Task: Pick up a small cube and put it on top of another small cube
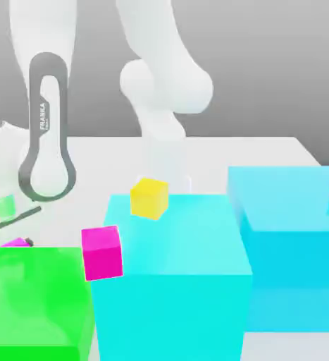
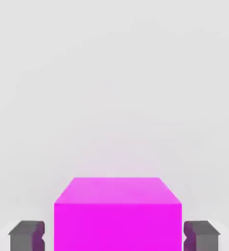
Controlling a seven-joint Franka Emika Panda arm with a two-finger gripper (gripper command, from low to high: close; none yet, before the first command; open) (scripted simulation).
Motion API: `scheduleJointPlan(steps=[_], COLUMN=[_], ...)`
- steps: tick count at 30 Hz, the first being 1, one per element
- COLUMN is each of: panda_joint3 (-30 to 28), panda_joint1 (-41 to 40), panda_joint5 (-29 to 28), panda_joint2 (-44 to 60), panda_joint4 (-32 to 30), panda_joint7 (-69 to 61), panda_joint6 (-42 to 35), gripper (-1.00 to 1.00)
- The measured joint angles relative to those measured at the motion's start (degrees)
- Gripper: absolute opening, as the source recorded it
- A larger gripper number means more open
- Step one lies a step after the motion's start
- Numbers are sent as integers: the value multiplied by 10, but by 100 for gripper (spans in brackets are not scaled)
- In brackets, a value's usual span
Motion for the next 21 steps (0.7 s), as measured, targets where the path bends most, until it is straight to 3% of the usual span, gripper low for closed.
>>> scheduleJointPlan(steps=[3,10,21], panda_joint3=[2,-74,22], panda_joint1=[-1,42,187], panda_joint5=[3,-93,-101], panda_joint2=[3,-114,-320], panda_joint4=[1,-27,1], panda_joint7=[-2,60,-48], panda_joint6=[2,-88,-329], gripper=[-100,-100,-100])
